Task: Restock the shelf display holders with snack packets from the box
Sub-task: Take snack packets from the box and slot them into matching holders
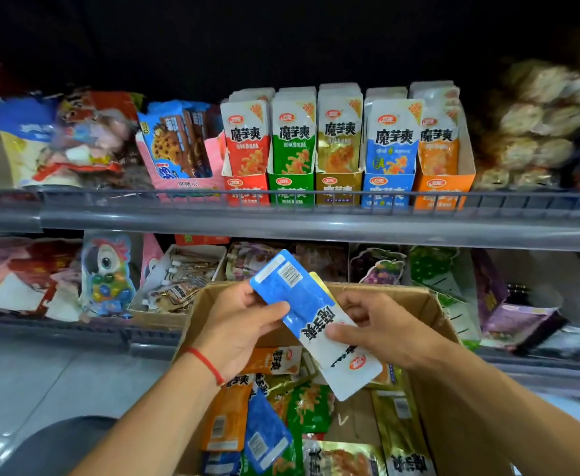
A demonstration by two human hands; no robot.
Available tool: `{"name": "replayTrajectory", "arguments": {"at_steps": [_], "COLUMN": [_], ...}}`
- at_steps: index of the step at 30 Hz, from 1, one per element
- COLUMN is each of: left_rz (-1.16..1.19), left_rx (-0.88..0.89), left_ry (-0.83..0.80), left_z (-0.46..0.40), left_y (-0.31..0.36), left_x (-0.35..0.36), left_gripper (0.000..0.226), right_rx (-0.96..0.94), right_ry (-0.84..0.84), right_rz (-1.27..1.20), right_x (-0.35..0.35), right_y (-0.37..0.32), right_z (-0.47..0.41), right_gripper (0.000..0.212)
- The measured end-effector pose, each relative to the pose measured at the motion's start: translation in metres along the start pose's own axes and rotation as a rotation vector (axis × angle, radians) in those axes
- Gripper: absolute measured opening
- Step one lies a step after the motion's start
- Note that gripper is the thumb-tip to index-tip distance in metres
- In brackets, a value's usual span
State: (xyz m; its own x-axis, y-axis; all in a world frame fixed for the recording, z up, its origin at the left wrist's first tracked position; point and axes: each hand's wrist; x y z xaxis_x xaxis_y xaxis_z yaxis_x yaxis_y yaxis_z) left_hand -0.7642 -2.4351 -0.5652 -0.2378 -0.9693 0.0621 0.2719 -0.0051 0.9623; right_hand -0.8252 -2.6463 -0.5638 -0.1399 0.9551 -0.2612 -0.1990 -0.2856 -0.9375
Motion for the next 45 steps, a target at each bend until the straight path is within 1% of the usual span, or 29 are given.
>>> {"name": "replayTrajectory", "arguments": {"at_steps": [3,6,9,11,13,15,17,20,22,24,27,28,30,32,34,37,39,43,45], "left_rz": [0.050,0.030,-0.048,-0.051,-0.031,-0.015,0.012,0.000,-0.033,-0.057,-0.100,-0.112,-0.126,-0.158,-0.190,-0.230,-0.245,-0.245,-0.245], "left_rx": [-0.003,-0.038,-0.006,0.012,0.023,0.043,0.064,0.108,0.132,0.144,0.173,0.183,0.189,0.191,0.199,0.204,0.212,0.220,0.226], "left_ry": [-0.006,-0.062,-0.016,0.027,0.079,0.123,0.164,0.206,0.224,0.254,0.284,0.283,0.271,0.257,0.258,0.267,0.266,0.260,0.249], "left_z": [0.002,0.003,0.004,0.002,-0.001,-0.003,-0.003,-0.001,0.000,-0.001,-0.004,-0.004,-0.002,-0.002,-0.001,-0.001,0.000,0.002,0.003], "left_y": [0.008,0.012,0.010,0.011,0.011,0.013,0.016,0.019,0.020,0.019,0.021,0.021,0.022,0.022,0.021,0.023,0.025,0.029,0.030], "left_x": [0.001,-0.002,-0.005,-0.006,-0.008,-0.011,-0.013,-0.016,-0.016,-0.016,-0.016,-0.016,-0.015,-0.014,-0.013,-0.013,-0.012,-0.012,-0.012], "left_gripper": [0.021,0.019,0.024,0.034,0.040,0.033,0.028,0.027,0.026,0.025,0.024,0.024,0.024,0.023,0.023,0.024,0.025,0.024,0.024], "right_rx": [-0.015,-0.029,-0.014,-0.038,-0.091,-0.159,-0.218,-0.265,-0.268,-0.279,-0.289,-0.292,-0.302,-0.339,-0.437,-0.539,-0.586,-0.597,-0.591], "right_ry": [0.040,0.025,0.009,0.067,0.152,0.220,0.272,0.327,0.313,0.275,0.175,0.180,0.258,0.367,0.462,0.596,0.670,0.713,0.736], "right_rz": [-0.057,-0.100,-0.172,-0.099,0.050,0.134,0.147,0.124,0.041,-0.015,-0.043,-0.008,0.068,0.116,0.213,0.346,0.370,0.325,0.345], "right_x": [0.002,0.002,0.002,-0.001,-0.002,-0.005,-0.012,-0.026,-0.032,-0.038,-0.046,-0.048,-0.055,-0.066,-0.084,-0.116,-0.134,-0.150,-0.156], "right_y": [-0.003,-0.004,-0.005,-0.003,-0.004,-0.007,-0.010,-0.013,-0.018,-0.024,-0.032,-0.034,-0.045,-0.063,-0.085,-0.115,-0.134,-0.167,-0.175], "right_z": [0.001,0.004,0.004,0.004,0.005,0.008,0.010,0.013,0.021,0.030,0.044,0.046,0.044,0.040,0.033,0.020,0.011,-0.005,-0.014], "right_gripper": [0.014,0.024,0.036,0.045,0.049,0.045,0.035,0.018,0.016,0.019,0.036,0.039,0.034,0.022,0.013,0.006,0.017,0.022,0.025]}}
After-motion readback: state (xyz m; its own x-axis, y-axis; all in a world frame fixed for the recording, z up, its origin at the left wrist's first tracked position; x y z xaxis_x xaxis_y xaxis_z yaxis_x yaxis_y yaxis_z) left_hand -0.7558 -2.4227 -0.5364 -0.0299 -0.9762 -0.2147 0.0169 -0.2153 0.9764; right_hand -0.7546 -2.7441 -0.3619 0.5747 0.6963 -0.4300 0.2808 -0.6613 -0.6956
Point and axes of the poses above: each hand's wrist, its own z-axis away from the middle knuckle, its own x-axis out of the palm, y = z × x, and after that the axes turned 7 degrees about -z, right-handed
